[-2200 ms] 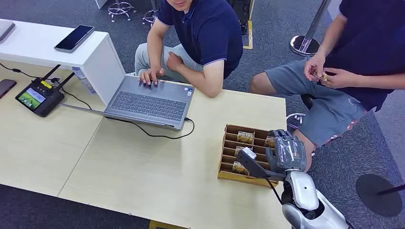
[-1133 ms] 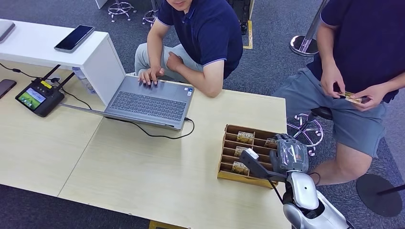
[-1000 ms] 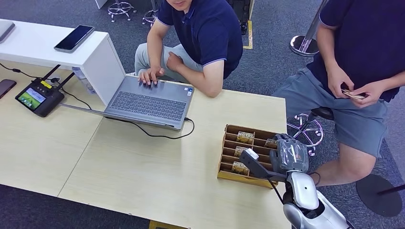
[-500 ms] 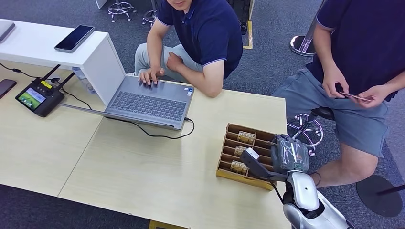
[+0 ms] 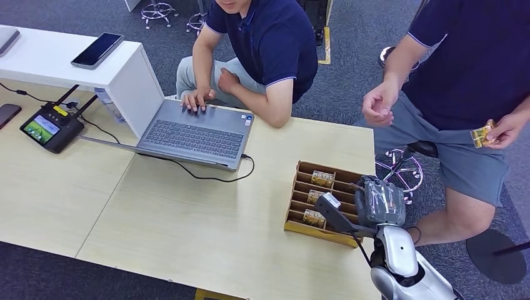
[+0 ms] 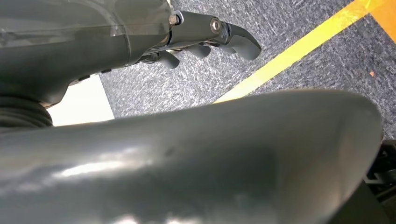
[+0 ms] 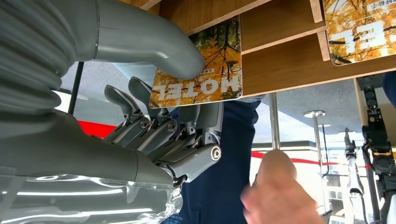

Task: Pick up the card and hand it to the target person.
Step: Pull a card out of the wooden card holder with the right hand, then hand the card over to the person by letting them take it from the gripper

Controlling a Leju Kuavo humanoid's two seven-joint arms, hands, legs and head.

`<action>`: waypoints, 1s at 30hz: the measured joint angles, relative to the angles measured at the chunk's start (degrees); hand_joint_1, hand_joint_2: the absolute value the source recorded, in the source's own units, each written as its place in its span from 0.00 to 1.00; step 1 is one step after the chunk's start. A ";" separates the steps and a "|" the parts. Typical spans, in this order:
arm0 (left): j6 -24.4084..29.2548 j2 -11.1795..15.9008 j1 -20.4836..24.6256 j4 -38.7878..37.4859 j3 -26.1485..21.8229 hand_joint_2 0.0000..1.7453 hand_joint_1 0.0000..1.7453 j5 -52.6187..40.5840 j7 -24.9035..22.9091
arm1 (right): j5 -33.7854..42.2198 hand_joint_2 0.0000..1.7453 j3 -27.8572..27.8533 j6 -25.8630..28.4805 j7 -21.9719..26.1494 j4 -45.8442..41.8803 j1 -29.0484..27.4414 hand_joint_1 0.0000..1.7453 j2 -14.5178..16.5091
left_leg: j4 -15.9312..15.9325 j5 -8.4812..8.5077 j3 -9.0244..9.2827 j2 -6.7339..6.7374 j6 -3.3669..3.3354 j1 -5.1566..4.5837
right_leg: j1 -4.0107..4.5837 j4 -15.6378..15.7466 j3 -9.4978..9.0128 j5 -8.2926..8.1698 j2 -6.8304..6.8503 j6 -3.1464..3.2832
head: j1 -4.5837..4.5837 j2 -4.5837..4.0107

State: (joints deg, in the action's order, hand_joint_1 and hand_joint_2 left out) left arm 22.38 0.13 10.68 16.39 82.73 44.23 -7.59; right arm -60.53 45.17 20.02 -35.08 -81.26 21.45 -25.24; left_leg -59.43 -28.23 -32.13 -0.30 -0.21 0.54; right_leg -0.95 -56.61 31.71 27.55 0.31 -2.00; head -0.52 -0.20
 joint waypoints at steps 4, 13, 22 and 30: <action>0.27 0.00 0.04 0.00 0.00 0.00 0.00 0.33 0.84 | 0.03 1.00 -0.02 0.46 0.00 0.00 -0.06 0.89 0.00 | 0.00 0.00 0.00 0.00 0.00 0.00 | 0.00 0.00 0.00 0.00 0.00 0.00 | 0.00 0.00; 0.22 0.00 0.05 0.00 0.00 0.00 0.00 0.98 0.78 | 1.02 1.00 -0.91 2.93 0.08 -2.10 -0.45 0.89 -0.02 | 0.00 0.00 0.00 0.00 0.00 0.00 | 0.00 0.00 0.00 0.00 0.00 0.00 | 0.00 0.00; 0.23 0.09 -0.03 0.00 0.00 0.00 0.00 1.30 0.56 | 0.74 1.00 -3.30 5.11 -0.35 -10.72 -0.52 0.89 -0.69 | -0.01 0.00 0.01 0.00 0.00 0.00 | 0.00 0.00 0.00 0.00 0.00 0.00 | -0.01 0.00; 0.24 0.13 -0.20 -0.02 0.00 0.00 0.00 1.34 0.74 | -0.31 1.00 -5.04 6.68 -0.23 -18.69 -0.81 0.89 -1.11 | 0.00 0.00 0.00 0.00 0.00 0.00 | 0.00 0.00 0.00 0.00 -0.02 0.00 | 0.00 0.00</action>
State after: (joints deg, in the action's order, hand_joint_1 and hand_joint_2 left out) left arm 22.62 0.26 10.48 16.37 82.73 45.57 -6.85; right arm -60.83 40.13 26.70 -35.32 -99.95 20.64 -26.36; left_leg -59.43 -28.23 -32.12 -0.29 -0.21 0.53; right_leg -0.95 -56.61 31.71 27.55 0.30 -2.01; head -0.52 -0.20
